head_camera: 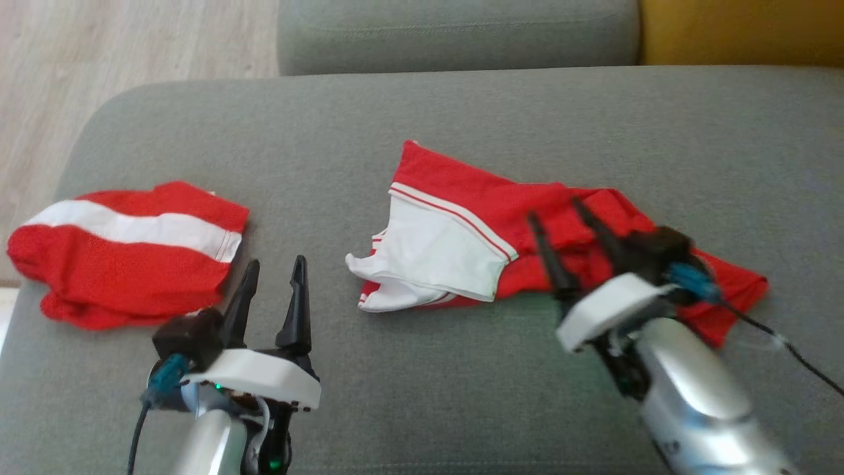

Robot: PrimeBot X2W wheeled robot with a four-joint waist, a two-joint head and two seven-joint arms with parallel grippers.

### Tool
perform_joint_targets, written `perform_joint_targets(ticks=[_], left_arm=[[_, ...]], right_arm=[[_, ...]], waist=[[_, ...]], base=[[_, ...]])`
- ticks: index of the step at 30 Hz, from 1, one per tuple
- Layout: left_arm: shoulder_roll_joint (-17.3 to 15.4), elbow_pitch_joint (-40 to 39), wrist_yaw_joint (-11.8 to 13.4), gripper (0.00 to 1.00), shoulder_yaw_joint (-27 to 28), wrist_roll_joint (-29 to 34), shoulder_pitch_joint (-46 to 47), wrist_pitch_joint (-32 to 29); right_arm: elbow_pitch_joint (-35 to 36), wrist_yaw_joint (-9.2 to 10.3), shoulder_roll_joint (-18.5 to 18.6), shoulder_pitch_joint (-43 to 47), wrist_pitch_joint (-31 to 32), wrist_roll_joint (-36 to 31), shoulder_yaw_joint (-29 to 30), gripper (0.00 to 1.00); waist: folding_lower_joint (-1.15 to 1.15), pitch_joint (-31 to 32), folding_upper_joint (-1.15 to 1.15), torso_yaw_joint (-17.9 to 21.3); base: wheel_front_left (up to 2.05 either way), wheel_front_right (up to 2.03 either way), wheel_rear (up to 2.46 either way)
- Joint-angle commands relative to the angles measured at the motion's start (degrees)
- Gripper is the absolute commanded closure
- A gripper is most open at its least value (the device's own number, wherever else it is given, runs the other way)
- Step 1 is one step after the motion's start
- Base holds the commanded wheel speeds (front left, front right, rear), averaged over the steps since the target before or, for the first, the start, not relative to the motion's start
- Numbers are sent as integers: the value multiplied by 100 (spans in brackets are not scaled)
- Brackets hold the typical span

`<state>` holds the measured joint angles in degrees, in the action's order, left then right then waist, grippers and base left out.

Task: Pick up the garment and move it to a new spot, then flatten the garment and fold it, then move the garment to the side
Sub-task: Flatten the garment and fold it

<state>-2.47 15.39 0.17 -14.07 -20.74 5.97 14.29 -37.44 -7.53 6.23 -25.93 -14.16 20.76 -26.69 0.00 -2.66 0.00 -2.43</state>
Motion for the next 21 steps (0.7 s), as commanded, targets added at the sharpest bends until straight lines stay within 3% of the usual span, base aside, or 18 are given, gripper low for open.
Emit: perform_joint_targets(ticks=[1, 11, 17, 21], left_arm=[[-41, -244, -6, 0, 213, 58, 194, 71], [-41, -364, 3, 0, 176, 8, 162, 71], [-41, -340, -19, 0, 129, 17, 223, 71], [-41, -324, -32, 0, 100, 25, 277, 71]], right_arm=[[271, 4, -7, 34, -68, -152, 110, 0], [1187, 4, -226, 1234, -56, -1307, 1838, 0], [1422, 4, -325, 1422, 118, -1681, 2224, 0], [1403, 4, -333, 1371, 289, -1562, 2231, 0]], waist=[[0, 40, 0, 77], [0, -84, 0, 350], [0, -192, 0, 388], [0, -278, 0, 357]], base=[[0, 0, 0], [0, 0, 0], [0, 0, 0], [0, 0, 0]])
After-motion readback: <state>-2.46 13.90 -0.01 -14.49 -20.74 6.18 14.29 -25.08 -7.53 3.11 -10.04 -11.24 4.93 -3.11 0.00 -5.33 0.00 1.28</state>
